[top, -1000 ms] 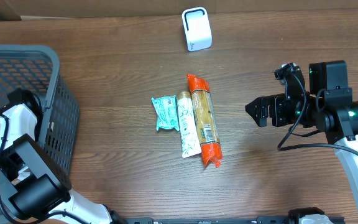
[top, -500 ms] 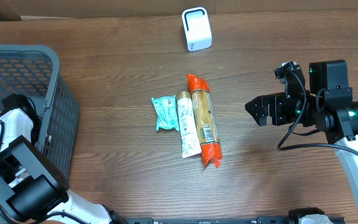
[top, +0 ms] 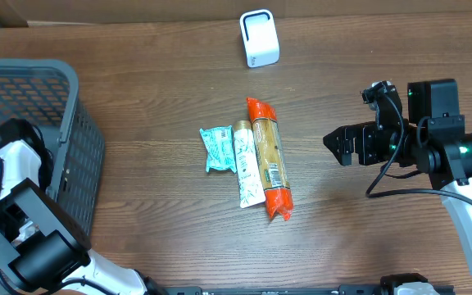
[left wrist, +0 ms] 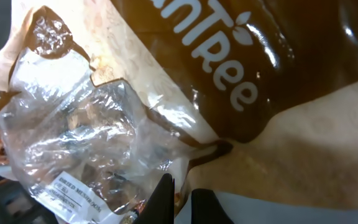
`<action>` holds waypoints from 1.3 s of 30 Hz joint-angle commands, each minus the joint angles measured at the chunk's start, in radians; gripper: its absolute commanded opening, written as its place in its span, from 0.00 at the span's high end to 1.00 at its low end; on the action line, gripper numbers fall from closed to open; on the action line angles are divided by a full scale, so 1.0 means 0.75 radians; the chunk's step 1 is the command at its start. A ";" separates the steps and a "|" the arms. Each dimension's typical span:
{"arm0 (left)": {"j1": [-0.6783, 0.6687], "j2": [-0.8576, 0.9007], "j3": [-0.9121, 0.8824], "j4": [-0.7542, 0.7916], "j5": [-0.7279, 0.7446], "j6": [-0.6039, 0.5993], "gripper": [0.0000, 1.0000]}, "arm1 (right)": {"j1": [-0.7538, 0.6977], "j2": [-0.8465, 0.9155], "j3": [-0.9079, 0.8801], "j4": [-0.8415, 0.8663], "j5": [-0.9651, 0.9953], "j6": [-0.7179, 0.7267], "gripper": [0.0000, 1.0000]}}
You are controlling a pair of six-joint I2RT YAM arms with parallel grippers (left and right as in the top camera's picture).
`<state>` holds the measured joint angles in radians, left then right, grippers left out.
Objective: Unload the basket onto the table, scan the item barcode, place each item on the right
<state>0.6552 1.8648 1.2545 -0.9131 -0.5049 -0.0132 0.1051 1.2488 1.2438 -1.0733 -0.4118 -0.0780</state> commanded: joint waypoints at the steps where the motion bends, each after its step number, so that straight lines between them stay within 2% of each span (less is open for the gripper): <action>1: 0.006 0.017 0.119 -0.023 0.105 -0.072 0.96 | -0.001 -0.001 0.034 0.007 -0.011 0.002 0.00; 13: 0.006 0.017 0.357 -0.169 0.214 -0.172 0.96 | -0.001 -0.001 0.034 0.007 -0.011 0.002 0.00; 22: 0.011 0.017 0.325 -0.138 0.255 -0.172 0.96 | -0.001 -0.001 0.034 0.007 -0.011 0.002 0.00; 30: 0.011 0.017 0.186 -0.032 0.251 -0.172 0.96 | -0.001 -0.001 0.034 0.007 -0.011 0.002 0.00; 39: 0.007 0.012 0.238 -0.035 0.254 -0.161 0.96 | -0.001 -0.001 0.034 0.007 -0.011 0.002 0.00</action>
<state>0.6552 1.8668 1.4002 -0.9497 -0.3161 -0.1253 0.1055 1.2488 1.2438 -1.0733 -0.4122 -0.0780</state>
